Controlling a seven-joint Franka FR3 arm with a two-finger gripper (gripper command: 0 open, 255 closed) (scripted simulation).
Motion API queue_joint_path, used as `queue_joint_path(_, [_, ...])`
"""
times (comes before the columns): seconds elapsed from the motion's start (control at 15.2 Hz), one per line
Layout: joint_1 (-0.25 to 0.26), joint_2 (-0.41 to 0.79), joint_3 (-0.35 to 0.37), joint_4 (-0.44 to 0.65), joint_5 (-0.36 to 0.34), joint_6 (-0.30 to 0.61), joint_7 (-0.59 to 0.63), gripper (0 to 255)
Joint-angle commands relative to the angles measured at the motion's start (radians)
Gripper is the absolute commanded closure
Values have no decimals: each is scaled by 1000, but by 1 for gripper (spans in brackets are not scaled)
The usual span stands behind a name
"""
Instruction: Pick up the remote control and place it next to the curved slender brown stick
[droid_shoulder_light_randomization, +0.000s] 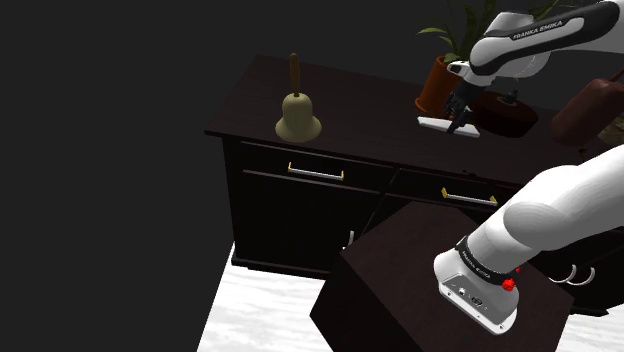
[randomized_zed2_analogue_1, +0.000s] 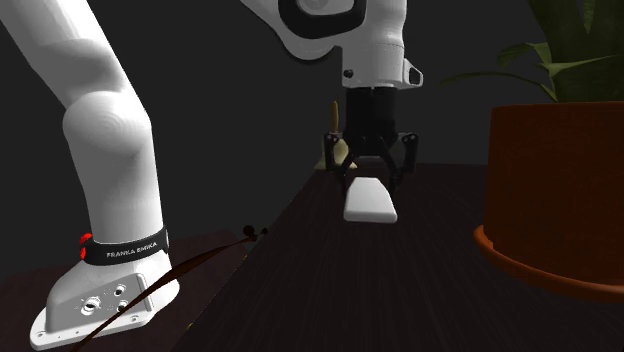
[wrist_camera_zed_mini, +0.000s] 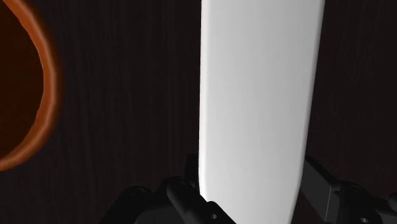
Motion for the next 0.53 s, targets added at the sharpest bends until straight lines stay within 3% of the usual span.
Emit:
queue_joint_path(0.0, [3,20,-11,-14,4,34,-7,255])
queue_joint_path(0.46, [17,93,-42,-58,28,146,-29,255])
